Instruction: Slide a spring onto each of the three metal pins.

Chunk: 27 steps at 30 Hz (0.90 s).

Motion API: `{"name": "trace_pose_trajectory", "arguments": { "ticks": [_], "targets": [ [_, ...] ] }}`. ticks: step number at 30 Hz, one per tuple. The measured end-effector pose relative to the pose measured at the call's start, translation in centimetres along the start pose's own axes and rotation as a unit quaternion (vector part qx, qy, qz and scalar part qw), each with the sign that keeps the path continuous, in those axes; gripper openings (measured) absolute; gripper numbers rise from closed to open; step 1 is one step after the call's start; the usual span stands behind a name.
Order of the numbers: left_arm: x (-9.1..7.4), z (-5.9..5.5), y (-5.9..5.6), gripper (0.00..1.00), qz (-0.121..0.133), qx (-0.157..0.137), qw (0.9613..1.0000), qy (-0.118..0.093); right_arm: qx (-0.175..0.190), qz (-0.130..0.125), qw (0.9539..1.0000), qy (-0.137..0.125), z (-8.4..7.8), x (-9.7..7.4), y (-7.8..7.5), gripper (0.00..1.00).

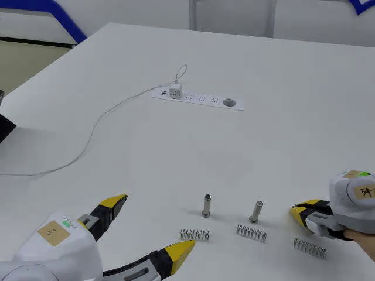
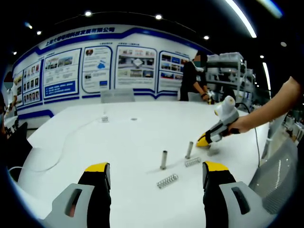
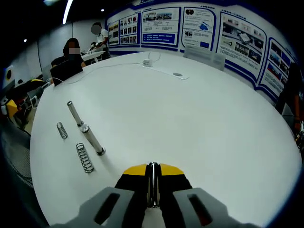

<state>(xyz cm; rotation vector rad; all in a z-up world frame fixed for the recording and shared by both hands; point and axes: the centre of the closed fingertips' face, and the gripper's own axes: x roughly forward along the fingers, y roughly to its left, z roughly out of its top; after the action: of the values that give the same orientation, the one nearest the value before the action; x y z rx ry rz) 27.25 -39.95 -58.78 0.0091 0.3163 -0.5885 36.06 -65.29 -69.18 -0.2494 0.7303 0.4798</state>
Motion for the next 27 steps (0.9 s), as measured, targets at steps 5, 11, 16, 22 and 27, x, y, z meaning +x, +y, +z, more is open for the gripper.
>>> {"name": "trace_pose_trajectory", "arguments": {
  "ticks": [5, 11, 16, 22, 27],
  "targets": [
    [0.0, 0.1, -0.1, 0.81, -0.002, 0.0, 1.0, -0.002, 0.007, -0.004, 0.9999, -0.009, 0.3, -0.6, -0.3, 0.09],
    [0.0, 0.0, -0.2, 0.81, -0.005, 0.001, 1.0, -0.001, 0.008, -0.007, 0.9998, -0.019, 0.7, -1.4, -0.3, 0.09],
    [0.0, 0.1, -0.3, 0.81, -0.007, 0.003, 1.0, -0.001, 0.007, -0.009, 0.9996, -0.027, 1.0, -2.1, -0.4, 0.09],
    [0.0, 0.0, -0.3, 0.81, -0.006, 0.003, 1.0, 0.001, 0.01, -0.006, 0.9988, -0.048, 1.5, -3.0, -0.1, 0.09],
    [0.0, 0.1, -0.3, 0.81, -0.005, -0.002, 1.0, 0.0, 0.004, -0.008, 0.9988, -0.048, 1.4, -3.4, 0.0, 0.09]
  ]
}}
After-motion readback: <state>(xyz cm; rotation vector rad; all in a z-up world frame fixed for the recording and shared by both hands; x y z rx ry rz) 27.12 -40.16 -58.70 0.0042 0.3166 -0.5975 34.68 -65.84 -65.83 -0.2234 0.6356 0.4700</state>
